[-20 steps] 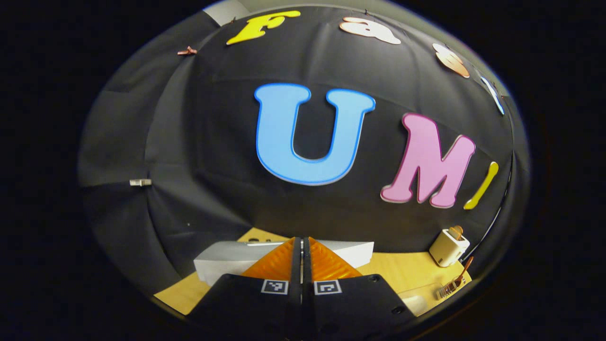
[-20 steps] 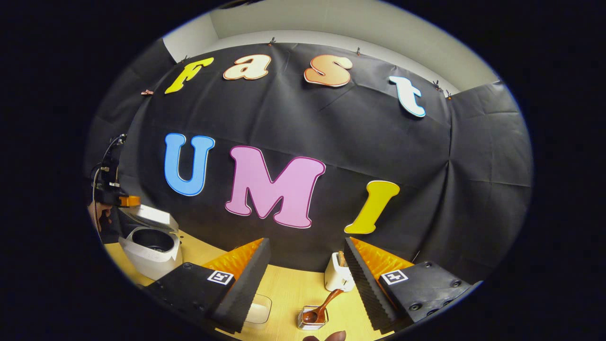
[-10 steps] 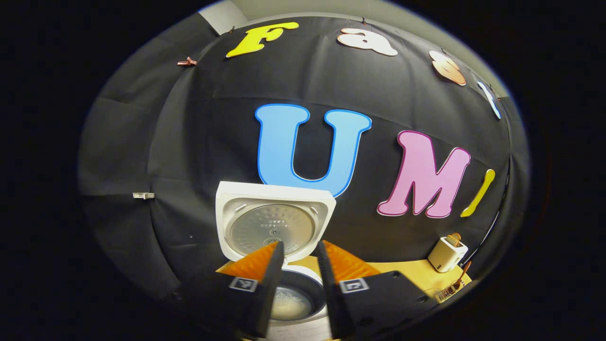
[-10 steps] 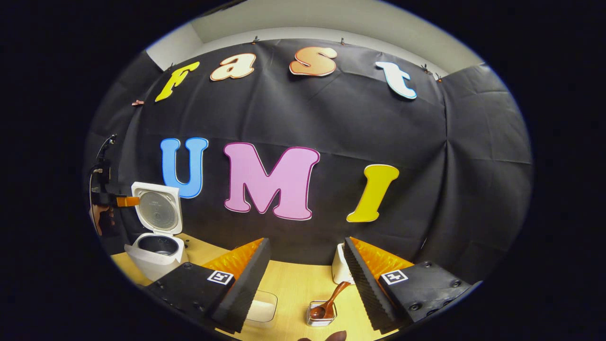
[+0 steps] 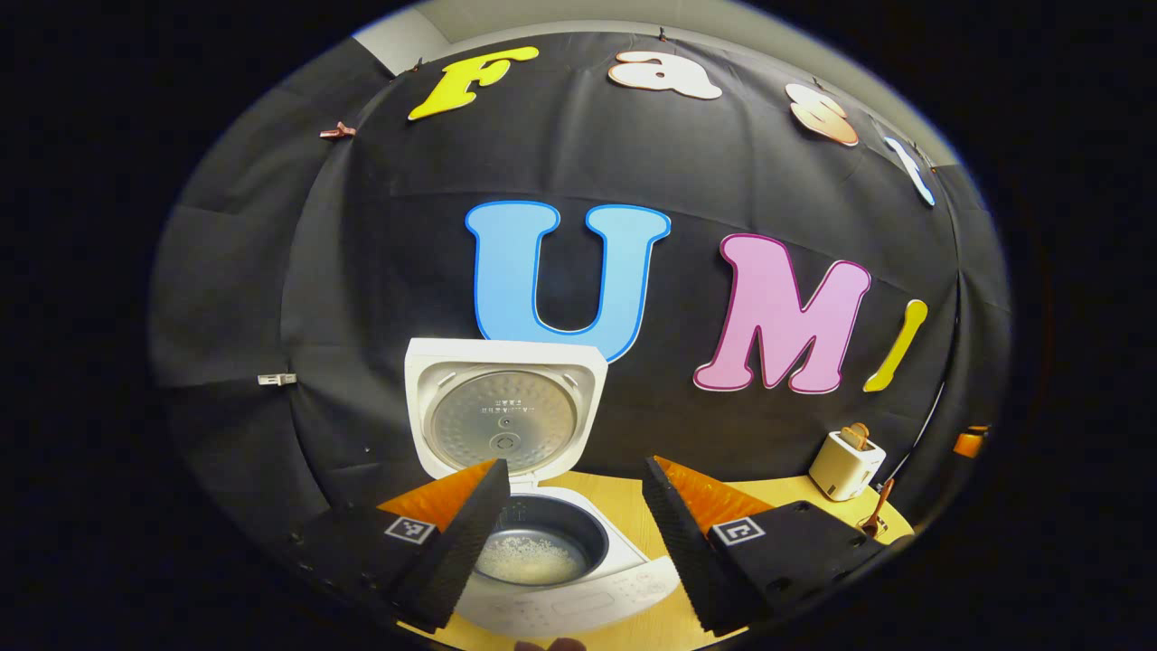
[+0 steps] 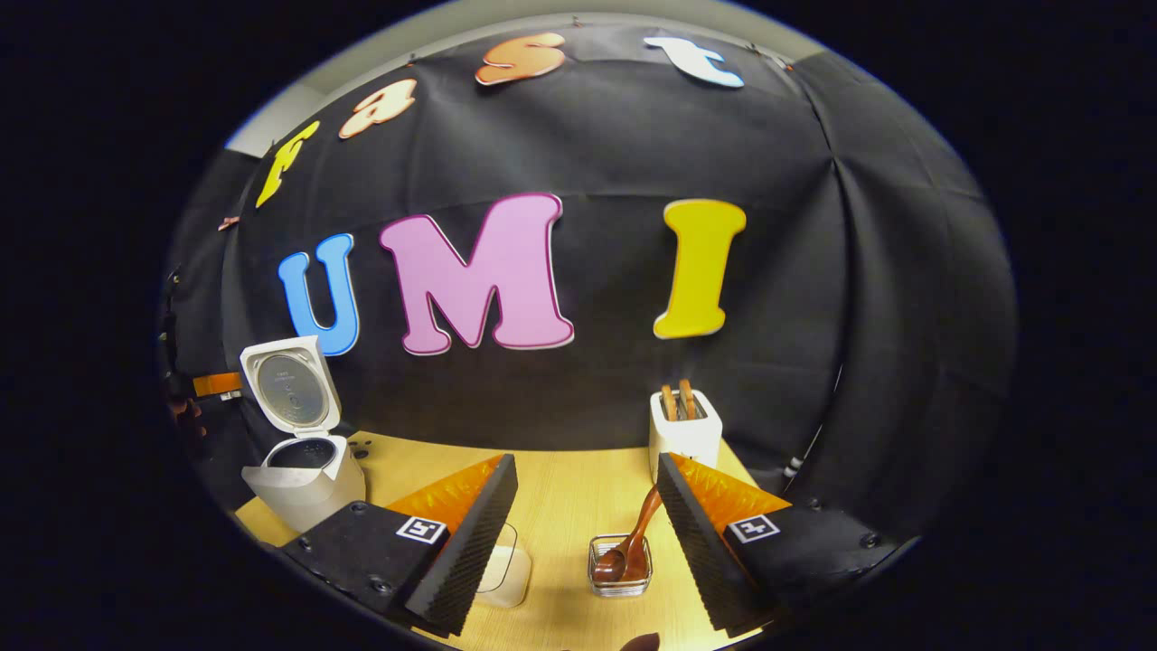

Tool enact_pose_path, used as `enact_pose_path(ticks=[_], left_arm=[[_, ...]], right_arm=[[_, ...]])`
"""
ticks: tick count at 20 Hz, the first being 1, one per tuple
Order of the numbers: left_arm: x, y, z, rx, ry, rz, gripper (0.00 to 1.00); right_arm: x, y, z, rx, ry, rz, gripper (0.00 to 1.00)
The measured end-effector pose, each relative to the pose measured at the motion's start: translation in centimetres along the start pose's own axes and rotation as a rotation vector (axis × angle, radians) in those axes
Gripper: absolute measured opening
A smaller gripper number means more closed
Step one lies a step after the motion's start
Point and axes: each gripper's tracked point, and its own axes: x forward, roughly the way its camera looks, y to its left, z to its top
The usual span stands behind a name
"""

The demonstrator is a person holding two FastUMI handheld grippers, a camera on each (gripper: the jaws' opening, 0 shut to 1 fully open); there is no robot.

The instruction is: Close the left gripper, press the button to open the rice cooker; take a wooden spoon from the chopstick holder with the right hand, scoop a spoonful of rice and pour it into the rice cooker, then put the wooden spoon back into the chopstick holder.

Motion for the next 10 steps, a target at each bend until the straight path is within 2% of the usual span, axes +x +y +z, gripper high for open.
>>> enact_pose_path(ticks=[4, 10], left_arm=[[-1.6, -1.0, -0.1, -0.023, 0.008, 0.019, 0.95], [-3.7, -1.9, -0.5, 0.000, 0.033, 0.062, 0.95]], right_arm=[[4.3, -2.8, -5.1, 0.126, 0.118, 0.005, 0.94], [9.4, -5.9, -11.1, 0.190, 0.249, 0.003, 0.93]])
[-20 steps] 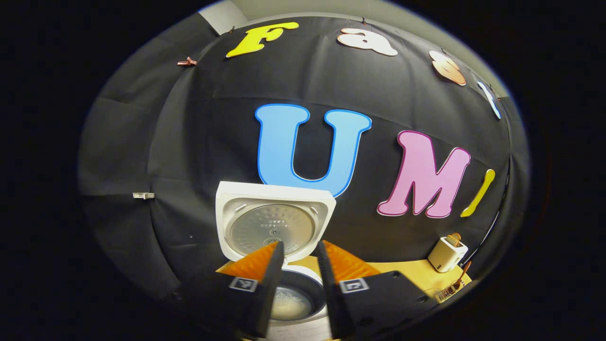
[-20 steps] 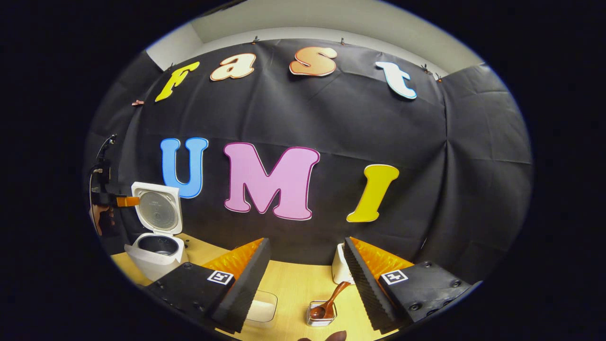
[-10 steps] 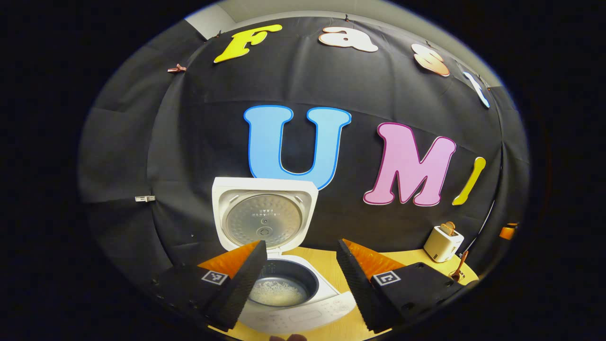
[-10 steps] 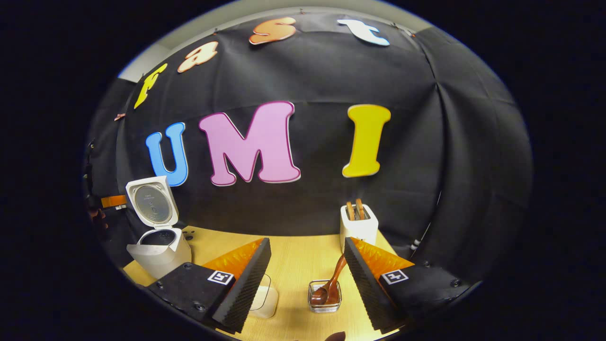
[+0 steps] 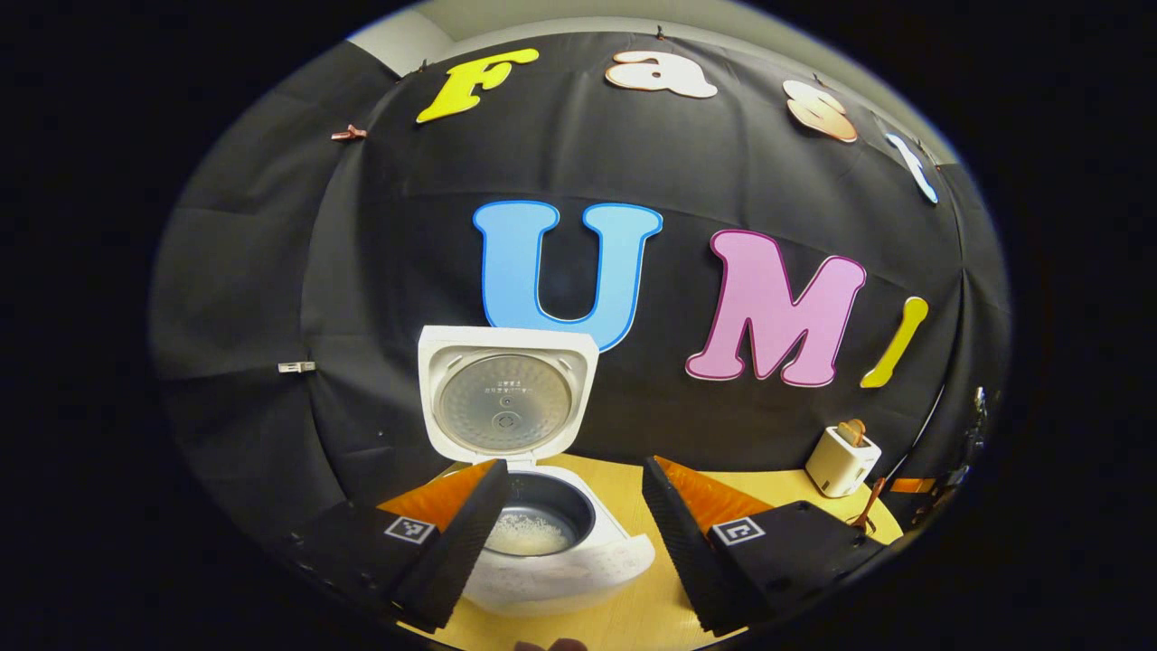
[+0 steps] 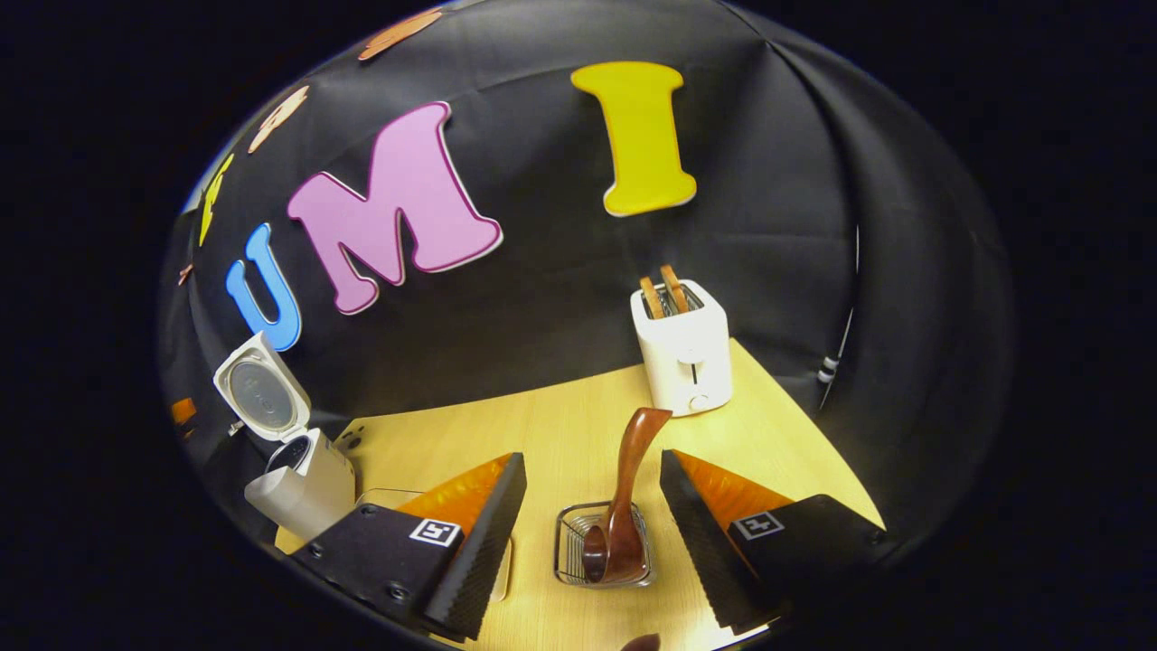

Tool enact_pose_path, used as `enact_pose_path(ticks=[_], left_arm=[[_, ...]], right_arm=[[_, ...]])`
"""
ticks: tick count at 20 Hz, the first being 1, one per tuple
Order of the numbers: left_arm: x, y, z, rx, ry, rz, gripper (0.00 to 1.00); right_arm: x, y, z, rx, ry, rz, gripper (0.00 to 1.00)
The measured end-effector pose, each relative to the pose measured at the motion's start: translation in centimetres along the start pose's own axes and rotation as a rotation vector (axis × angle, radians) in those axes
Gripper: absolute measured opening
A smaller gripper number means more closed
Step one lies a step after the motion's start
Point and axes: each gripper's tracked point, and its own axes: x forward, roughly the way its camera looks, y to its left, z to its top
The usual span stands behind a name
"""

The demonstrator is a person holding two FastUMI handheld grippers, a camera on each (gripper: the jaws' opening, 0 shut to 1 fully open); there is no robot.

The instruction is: Close the left gripper, press the button to open the rice cooker; take a wooden spoon from the chopstick holder with the right hand, scoop a spoonful of rice and pour it into the rice cooker, then put the wooden spoon back into the chopstick holder.

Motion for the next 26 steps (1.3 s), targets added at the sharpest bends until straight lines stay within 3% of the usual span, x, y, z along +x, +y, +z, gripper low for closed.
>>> enact_pose_path(ticks=[9, 11, 12, 15, 16, 18, 26], left_arm=[[-4.6, -0.5, -1.8, 0.049, 0.066, 0.104, 0.95], [-5.4, -0.1, -2.1, 0.049, 0.071, 0.115, 0.95], [-6.0, 0.1, -2.2, 0.044, 0.075, 0.124, 0.95], [-6.9, 1.2, -2.5, 0.034, 0.080, 0.150, 0.95], [-7.0, 1.4, -2.4, 0.028, 0.077, 0.151, 0.95], [-7.2, 1.8, -2.4, 0.012, 0.073, 0.152, 0.96], [-6.4, 2.6, -2.4, -0.014, 0.069, 0.124, 0.95]], right_arm=[[8.5, -0.5, -6.3, 0.043, 0.182, 0.059, 0.86], [9.3, -0.3, -7.0, 0.050, 0.203, 0.064, 0.74], [9.8, -0.4, -7.3, 0.054, 0.213, 0.054, 0.74], [10.5, -1.5, -7.4, 0.073, 0.215, 0.015, 0.54], [10.6, -2.0, -7.2, 0.111, 0.218, 0.005, 0.24], [10.4, -2.0, -6.9, 0.169, 0.229, 0.015, 0.23], [7.9, -1.1, -2.7, 0.156, 0.137, 0.028, 0.20]])
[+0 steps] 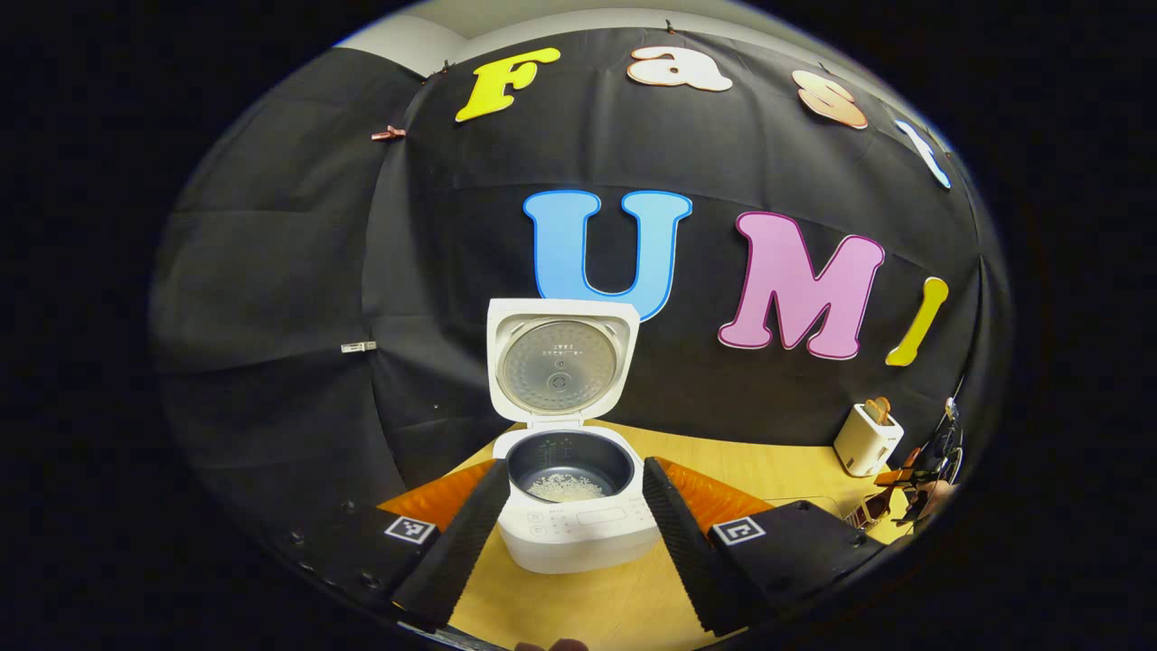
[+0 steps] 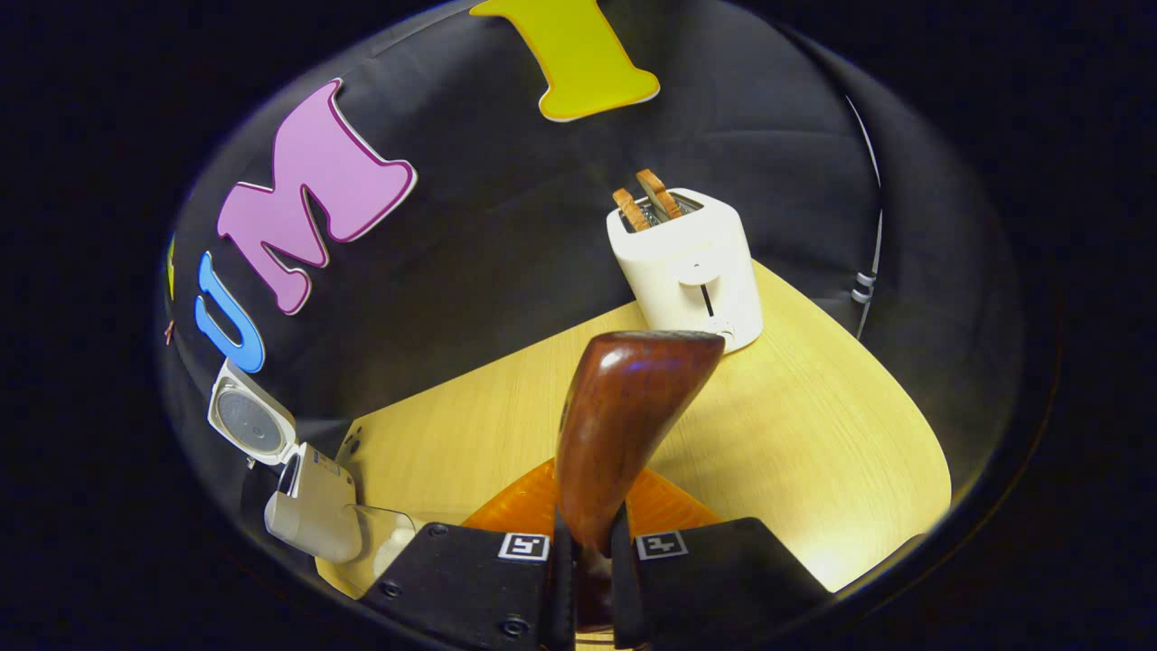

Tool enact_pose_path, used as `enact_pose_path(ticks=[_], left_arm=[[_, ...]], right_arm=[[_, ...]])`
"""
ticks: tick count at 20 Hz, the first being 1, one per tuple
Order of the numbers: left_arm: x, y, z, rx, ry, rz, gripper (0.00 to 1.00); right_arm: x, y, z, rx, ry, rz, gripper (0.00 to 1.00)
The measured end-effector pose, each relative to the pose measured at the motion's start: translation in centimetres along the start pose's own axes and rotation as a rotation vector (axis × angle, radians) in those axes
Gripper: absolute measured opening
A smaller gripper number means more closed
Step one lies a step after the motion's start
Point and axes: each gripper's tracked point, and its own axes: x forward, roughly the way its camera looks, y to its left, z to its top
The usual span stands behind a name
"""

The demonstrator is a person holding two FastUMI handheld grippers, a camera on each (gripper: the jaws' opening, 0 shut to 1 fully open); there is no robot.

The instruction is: Close the left gripper, press the button to open the rice cooker; take a wooden spoon from the chopstick holder with the right hand, scoop a spoonful of rice and pour it into the rice cooker, then put the wooden spoon back into the chopstick holder.

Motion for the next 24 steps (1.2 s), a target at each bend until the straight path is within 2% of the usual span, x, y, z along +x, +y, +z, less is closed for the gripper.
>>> enact_pose_path(ticks=[6, 12, 18, 24], left_arm=[[0.7, 0.4, 0.3, -0.013, -0.013, -0.035, 0.95], [1.7, 1.7, 0.3, -0.038, -0.017, -0.061, 0.95], [2.8, 3.4, -0.3, -0.056, -0.010, -0.088, 0.95], [3.3, 4.9, 0.0, -0.001, -0.006, -0.125, 0.95]], right_arm=[[-3.7, 2.9, 4.9, -0.071, -0.132, 0.024, 0.20], [-6.8, 9.2, 8.0, -0.071, -0.234, 0.092, 0.20], [-6.8, 17.3, 3.9, -0.182, -0.215, 0.169, 0.19], [-4.0, 21.3, -3.0, -0.380, -0.176, 0.130, 0.20]])
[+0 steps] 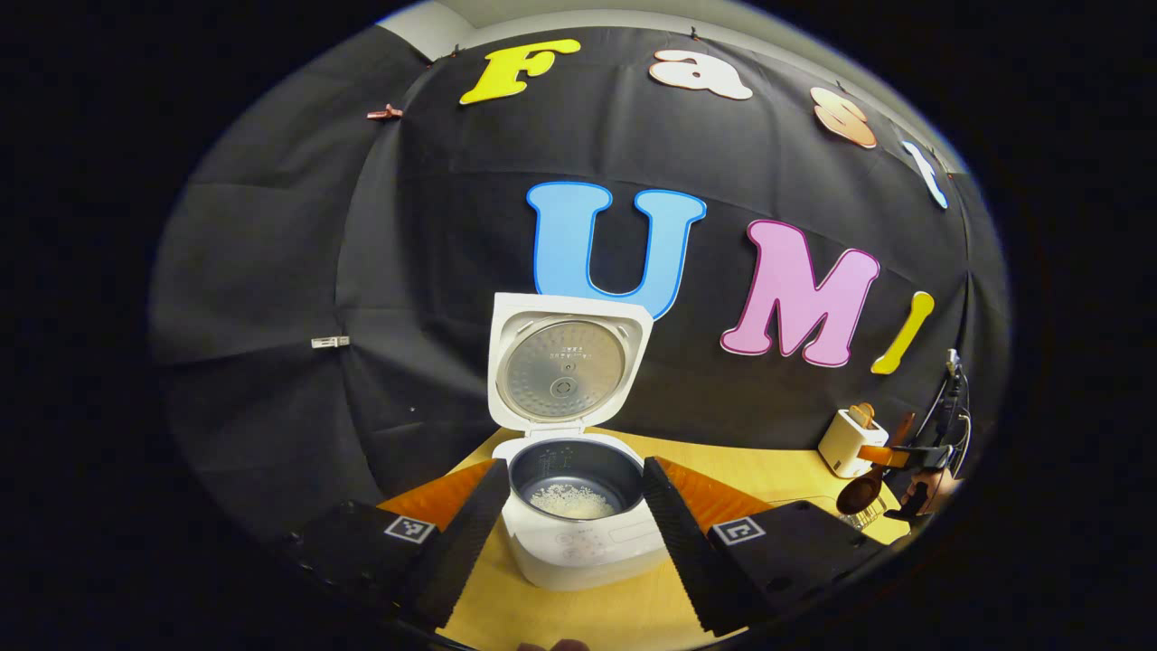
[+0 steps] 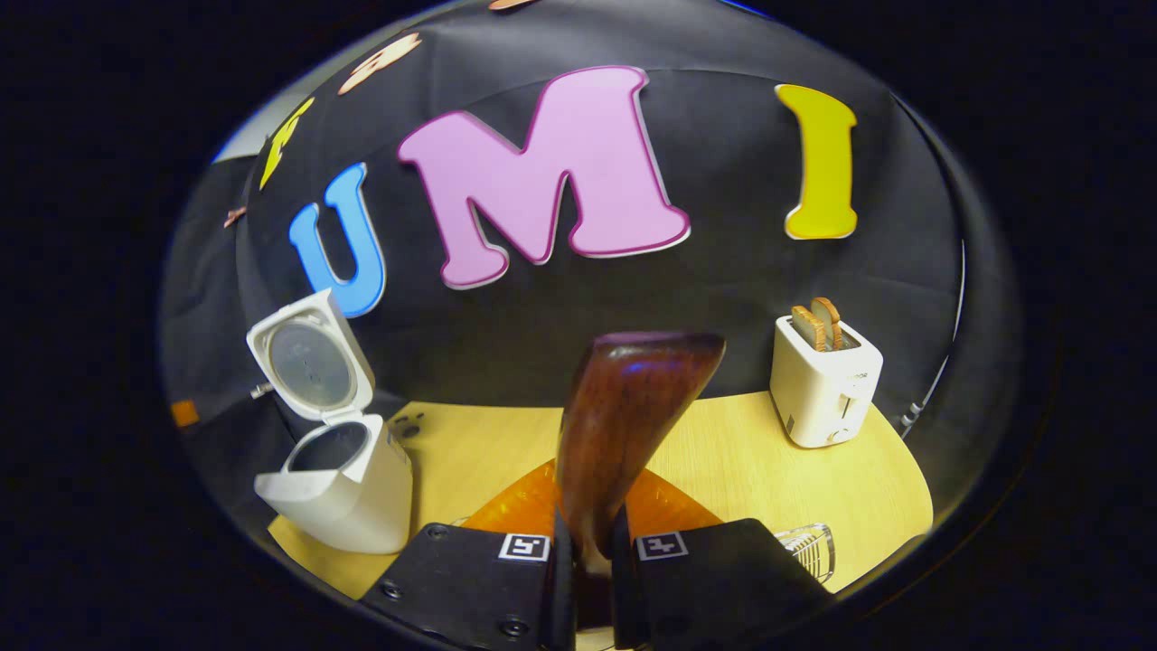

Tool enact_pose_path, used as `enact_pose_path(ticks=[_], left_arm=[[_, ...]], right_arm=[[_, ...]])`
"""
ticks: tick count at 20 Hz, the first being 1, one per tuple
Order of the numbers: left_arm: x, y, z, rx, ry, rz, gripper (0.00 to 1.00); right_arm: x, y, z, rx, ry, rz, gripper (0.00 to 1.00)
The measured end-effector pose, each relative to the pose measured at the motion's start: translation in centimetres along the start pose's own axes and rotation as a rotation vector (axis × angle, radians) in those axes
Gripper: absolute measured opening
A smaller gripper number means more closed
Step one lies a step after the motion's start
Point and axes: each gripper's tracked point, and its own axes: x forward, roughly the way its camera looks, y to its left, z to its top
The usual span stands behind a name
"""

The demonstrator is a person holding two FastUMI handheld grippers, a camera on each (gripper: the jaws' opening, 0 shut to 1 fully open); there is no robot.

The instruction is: Close the left gripper, press the button to open the rice cooker; take a wooden spoon from the chopstick holder with the right hand, scoop a spoonful of rice and pour it into the rice cooker, then put the wooden spoon back into the chopstick holder.

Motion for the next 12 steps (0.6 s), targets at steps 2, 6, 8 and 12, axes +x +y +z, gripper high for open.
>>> enact_pose_path(ticks=[2, 6, 8, 12], left_arm=[[0.0, 0.5, 0.3, 0.010, -0.001, -0.020, 0.95], [0.6, 1.4, 0.1, 0.024, 0.005, -0.049, 0.95], [0.9, 2.1, -0.1, 0.031, 0.013, -0.058, 0.95], [1.8, 3.7, -0.2, 0.047, 0.025, -0.070, 0.95]], right_arm=[[0.9, 1.3, -2.0, -0.012, 0.017, -0.016, 0.20], [2.6, 4.2, -5.3, 0.033, 0.057, -0.029, 0.20], [3.4, 5.2, -6.4, 0.049, 0.068, -0.036, 0.20], [4.4, 6.5, -8.5, 0.042, 0.087, -0.066, 0.20]])
